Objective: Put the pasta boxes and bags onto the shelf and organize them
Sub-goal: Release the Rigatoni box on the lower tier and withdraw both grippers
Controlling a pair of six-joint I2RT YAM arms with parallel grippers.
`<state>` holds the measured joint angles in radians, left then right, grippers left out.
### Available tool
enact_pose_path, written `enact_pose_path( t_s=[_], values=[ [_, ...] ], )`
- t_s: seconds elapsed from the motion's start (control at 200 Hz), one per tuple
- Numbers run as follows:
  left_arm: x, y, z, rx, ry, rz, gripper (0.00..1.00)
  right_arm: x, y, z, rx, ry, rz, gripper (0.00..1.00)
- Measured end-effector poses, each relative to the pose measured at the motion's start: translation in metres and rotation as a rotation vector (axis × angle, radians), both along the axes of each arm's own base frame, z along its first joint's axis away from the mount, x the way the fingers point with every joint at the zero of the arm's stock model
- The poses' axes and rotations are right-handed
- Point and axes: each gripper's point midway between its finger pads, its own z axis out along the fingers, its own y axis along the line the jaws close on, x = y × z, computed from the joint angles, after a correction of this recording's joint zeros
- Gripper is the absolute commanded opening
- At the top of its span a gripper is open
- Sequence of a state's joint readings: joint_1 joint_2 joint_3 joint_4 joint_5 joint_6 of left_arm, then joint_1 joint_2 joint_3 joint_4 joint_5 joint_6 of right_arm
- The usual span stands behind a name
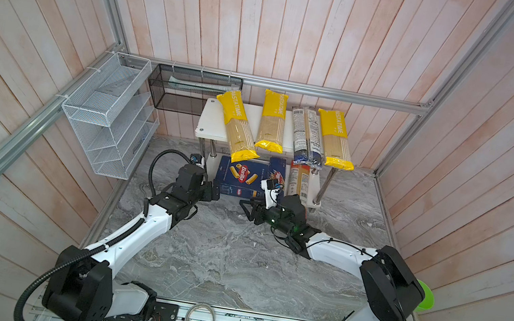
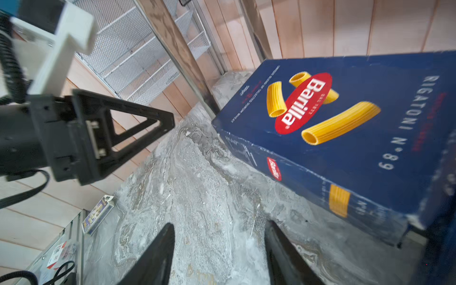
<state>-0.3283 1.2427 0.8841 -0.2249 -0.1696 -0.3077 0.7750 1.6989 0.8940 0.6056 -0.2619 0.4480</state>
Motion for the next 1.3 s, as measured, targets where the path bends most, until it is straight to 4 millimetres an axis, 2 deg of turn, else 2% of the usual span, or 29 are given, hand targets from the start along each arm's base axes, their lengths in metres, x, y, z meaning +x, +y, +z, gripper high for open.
enact_pose_path(
  t_s=[0.155, 0.335, 0.705, 0.855, 0.99, 1.13, 1.3],
  values=[
    [-0.022, 0.012, 0.005, -0.009, -0.021, 0.033, 1.00, 0.000, 0.021, -0.026, -0.030, 0.039, 0.037, 0.57],
    [-0.041, 0.026, 0.002, -0.021, -0.031, 0.074, 1.00, 0.005, 0.030, -0.038, -0.028, 0.055, 0.037, 0.57],
    [-0.066, 0.044, -0.013, -0.059, -0.029, 0.128, 1.00, 0.036, 0.049, -0.031, 0.018, 0.024, -0.006, 0.57],
    [-0.070, 0.044, -0.015, -0.071, -0.035, 0.127, 1.00, 0.050, 0.052, -0.035, 0.027, 0.030, -0.026, 0.57],
    [-0.070, 0.044, -0.015, -0.073, -0.041, 0.127, 0.99, 0.065, 0.065, -0.030, 0.042, 0.018, -0.021, 0.57],
    [-0.070, 0.045, -0.012, -0.077, -0.051, 0.127, 1.00, 0.074, 0.076, -0.027, 0.056, 0.008, -0.013, 0.57],
    [-0.071, 0.045, -0.010, -0.081, -0.064, 0.127, 1.00, 0.083, 0.081, -0.033, 0.057, 0.014, -0.012, 0.57]
  ],
)
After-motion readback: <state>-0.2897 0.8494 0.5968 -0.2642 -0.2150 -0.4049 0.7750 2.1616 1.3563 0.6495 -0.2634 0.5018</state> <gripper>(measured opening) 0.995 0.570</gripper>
